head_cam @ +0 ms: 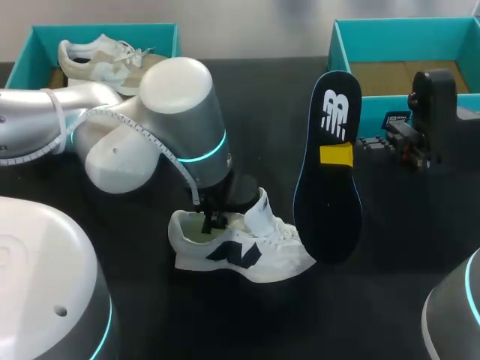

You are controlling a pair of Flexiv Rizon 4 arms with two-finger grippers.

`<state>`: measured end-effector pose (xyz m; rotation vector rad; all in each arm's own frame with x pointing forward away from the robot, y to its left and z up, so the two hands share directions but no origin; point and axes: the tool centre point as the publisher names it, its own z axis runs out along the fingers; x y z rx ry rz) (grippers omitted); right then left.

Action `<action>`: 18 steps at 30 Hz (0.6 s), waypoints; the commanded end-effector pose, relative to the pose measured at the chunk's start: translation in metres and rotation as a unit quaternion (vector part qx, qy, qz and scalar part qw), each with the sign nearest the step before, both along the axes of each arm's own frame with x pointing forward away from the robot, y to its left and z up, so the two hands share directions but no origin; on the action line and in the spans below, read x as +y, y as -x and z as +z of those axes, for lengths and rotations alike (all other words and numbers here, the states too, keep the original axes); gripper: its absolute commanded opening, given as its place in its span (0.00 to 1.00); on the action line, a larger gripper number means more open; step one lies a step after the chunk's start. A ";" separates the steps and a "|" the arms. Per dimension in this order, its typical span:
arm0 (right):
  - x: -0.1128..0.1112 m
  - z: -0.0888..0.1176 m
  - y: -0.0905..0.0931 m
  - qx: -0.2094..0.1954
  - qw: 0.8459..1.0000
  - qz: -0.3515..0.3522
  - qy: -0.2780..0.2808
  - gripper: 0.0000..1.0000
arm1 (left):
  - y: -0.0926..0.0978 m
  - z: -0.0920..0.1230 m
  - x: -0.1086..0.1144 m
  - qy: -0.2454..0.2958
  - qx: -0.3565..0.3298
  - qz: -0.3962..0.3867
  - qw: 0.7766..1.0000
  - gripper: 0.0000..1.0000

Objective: Take the shoe out of the shoebox, open the shoe tongue, remove and reinsert the insole, then place the shoe into the shoebox

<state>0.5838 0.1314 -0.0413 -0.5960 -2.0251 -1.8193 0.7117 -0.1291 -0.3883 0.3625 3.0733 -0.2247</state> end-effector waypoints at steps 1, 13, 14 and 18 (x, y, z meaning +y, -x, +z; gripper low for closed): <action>0.002 0.000 -0.002 0.001 1.000 0.001 0.001 0.00 | 0.006 0.021 0.013 0.017 0.000 -0.025 1.000 0.00; 0.002 0.000 -0.002 0.001 1.000 0.001 0.001 0.00 | 0.022 0.066 0.023 0.041 -0.080 -0.207 0.974 0.00; 0.002 0.000 -0.002 0.001 1.000 0.001 0.001 0.00 | 0.023 0.069 0.023 0.046 -0.090 -0.226 0.969 0.00; 0.002 0.000 -0.002 0.001 1.000 0.001 0.001 0.00 | 0.031 0.083 0.022 0.097 -0.128 -0.346 0.924 0.00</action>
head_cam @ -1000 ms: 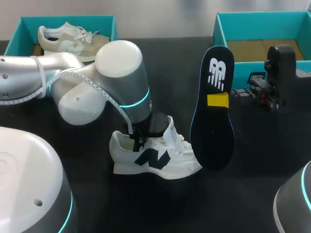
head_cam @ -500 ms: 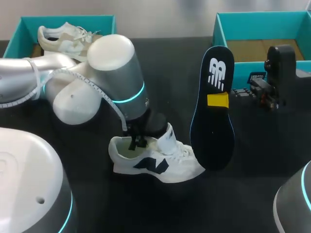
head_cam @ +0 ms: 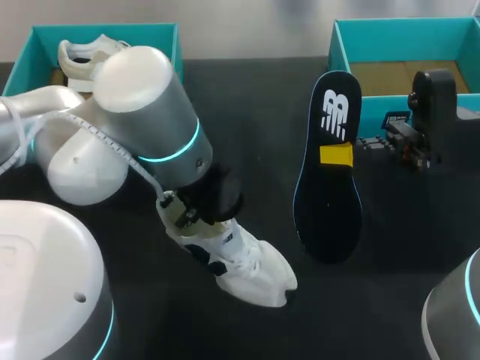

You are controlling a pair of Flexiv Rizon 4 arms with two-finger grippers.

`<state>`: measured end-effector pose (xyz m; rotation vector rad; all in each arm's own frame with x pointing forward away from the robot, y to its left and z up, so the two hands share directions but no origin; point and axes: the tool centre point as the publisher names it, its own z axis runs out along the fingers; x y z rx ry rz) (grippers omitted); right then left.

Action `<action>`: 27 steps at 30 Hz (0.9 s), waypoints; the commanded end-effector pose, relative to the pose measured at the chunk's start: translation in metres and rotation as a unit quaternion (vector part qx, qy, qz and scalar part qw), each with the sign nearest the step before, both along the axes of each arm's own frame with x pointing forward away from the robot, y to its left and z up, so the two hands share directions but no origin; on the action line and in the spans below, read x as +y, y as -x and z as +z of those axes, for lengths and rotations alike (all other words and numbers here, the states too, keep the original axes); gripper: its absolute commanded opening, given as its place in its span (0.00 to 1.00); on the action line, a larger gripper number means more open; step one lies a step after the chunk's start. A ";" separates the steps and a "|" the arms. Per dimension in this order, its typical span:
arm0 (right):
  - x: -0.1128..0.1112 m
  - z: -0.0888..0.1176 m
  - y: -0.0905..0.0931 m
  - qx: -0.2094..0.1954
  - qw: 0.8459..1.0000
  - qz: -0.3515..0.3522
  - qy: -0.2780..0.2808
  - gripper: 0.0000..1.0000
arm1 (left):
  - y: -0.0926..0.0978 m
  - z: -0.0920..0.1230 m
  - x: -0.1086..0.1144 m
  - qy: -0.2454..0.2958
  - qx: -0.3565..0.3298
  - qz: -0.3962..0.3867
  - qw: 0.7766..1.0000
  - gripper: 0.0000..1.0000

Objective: Take the shoe out of the shoebox, open the shoe tongue, remove and reinsert the insole, then place the shoe into the shoebox

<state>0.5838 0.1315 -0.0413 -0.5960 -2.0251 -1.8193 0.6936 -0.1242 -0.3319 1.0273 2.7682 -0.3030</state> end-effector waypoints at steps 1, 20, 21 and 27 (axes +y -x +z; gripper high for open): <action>0.002 0.000 -0.002 0.001 1.000 0.001 0.001 0.00 | 0.013 0.027 0.017 0.061 -0.040 -0.127 0.989 0.00; 0.002 0.000 -0.002 0.001 1.000 0.001 0.001 0.00 | 0.023 0.023 0.001 0.052 -0.053 -0.257 0.964 0.00; 0.002 0.000 -0.002 0.001 1.000 0.001 0.001 0.00 | 0.021 0.021 -0.004 0.055 -0.055 -0.276 0.958 0.00; 0.002 0.000 -0.002 0.001 1.000 0.001 0.001 0.00 | 0.030 0.017 -0.022 0.034 -0.072 -0.327 0.942 0.00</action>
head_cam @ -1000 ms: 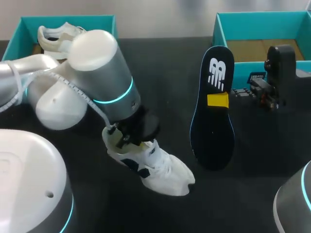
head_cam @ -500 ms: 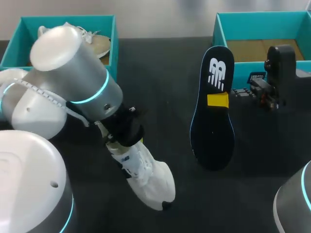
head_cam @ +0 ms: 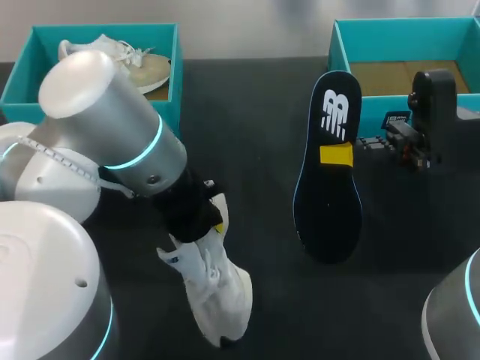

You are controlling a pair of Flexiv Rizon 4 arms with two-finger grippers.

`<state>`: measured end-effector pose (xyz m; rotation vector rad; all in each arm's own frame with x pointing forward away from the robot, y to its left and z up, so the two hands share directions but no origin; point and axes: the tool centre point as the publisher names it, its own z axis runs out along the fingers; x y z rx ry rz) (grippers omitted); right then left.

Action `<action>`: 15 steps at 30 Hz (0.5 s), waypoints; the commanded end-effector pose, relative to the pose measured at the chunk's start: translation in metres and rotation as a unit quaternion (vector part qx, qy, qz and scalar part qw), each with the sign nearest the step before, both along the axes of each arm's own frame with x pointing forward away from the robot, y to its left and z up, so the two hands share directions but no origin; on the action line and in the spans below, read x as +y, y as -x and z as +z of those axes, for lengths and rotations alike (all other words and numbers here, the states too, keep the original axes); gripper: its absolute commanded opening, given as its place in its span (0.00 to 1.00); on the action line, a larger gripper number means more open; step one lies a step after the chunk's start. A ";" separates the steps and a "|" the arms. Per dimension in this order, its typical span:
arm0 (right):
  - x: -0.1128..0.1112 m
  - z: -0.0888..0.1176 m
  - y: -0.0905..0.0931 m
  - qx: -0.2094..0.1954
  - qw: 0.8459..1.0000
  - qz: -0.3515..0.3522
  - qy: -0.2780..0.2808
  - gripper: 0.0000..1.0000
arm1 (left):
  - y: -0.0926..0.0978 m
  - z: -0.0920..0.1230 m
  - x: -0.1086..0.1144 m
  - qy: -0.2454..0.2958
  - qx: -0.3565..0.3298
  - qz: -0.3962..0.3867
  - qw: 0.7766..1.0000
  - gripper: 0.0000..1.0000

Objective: Take the shoe out of the shoebox, open the shoe tongue, remove and reinsert the insole, then place the shoe into the shoebox

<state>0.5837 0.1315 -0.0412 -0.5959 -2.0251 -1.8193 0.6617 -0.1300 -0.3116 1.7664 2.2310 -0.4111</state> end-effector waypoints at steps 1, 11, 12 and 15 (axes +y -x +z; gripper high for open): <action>0.002 0.000 -0.002 0.001 1.000 0.001 0.001 0.00 | -0.001 -0.004 -0.018 -0.017 -0.009 -0.032 0.999 0.00; 0.002 0.000 -0.002 0.001 1.000 0.001 0.001 0.00 | 0.001 -0.022 -0.045 -0.038 -0.017 -0.054 0.998 0.00; 0.002 0.000 -0.002 0.001 1.000 0.001 0.001 0.00 | 0.001 -0.024 -0.046 -0.043 -0.013 -0.055 0.998 0.00; 0.002 0.000 -0.002 0.001 1.000 0.001 0.001 0.00 | 0.000 -0.031 -0.051 -0.049 -0.004 -0.057 0.997 0.00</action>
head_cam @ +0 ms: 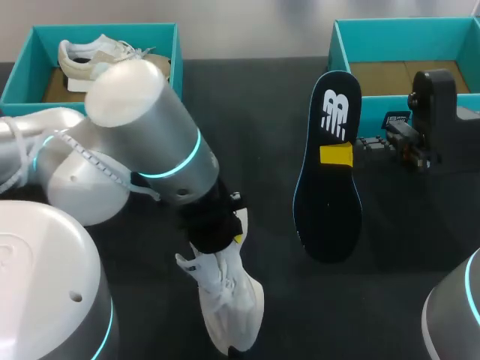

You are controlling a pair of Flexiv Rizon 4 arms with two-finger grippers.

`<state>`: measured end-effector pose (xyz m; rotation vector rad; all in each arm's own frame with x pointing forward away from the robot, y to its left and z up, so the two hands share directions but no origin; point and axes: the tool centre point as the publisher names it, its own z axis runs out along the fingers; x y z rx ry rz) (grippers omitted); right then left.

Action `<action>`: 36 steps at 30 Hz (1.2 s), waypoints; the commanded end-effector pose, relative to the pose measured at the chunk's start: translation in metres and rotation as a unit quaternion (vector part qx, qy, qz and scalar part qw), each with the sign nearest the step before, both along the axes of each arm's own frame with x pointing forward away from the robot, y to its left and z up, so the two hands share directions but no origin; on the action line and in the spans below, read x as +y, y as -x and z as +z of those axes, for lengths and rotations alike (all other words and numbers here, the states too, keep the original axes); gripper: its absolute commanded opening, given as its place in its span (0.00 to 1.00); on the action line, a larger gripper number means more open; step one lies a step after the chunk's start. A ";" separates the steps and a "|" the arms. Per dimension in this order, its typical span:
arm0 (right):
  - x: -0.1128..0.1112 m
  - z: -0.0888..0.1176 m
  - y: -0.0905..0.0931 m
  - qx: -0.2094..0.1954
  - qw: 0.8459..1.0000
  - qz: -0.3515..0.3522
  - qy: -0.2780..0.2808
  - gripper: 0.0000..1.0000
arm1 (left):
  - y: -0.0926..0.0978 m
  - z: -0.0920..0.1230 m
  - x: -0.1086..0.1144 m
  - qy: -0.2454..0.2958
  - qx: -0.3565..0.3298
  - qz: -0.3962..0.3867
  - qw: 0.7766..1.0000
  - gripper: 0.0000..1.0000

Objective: Take the shoe out of the shoebox, open the shoe tongue, remove and reinsert the insole, then place the shoe into the shoebox

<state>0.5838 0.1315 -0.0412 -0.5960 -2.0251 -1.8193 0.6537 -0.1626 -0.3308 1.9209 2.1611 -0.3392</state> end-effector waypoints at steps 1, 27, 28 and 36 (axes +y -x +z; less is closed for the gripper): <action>0.002 0.000 -0.002 0.001 1.000 0.001 0.001 0.00 | -0.008 -0.014 -0.020 -0.017 0.009 -0.004 1.000 0.00; 0.002 0.000 -0.002 0.001 1.000 0.001 0.001 0.00 | -0.017 -0.064 -0.046 -0.055 0.039 -0.034 0.997 0.00; 0.002 0.000 -0.002 0.001 1.000 0.001 0.001 0.00 | -0.018 -0.064 -0.047 -0.055 0.039 -0.034 0.997 0.00; 0.002 0.000 -0.002 0.001 1.000 0.001 0.001 0.00 | -0.019 -0.053 -0.043 -0.038 0.033 -0.040 0.998 0.69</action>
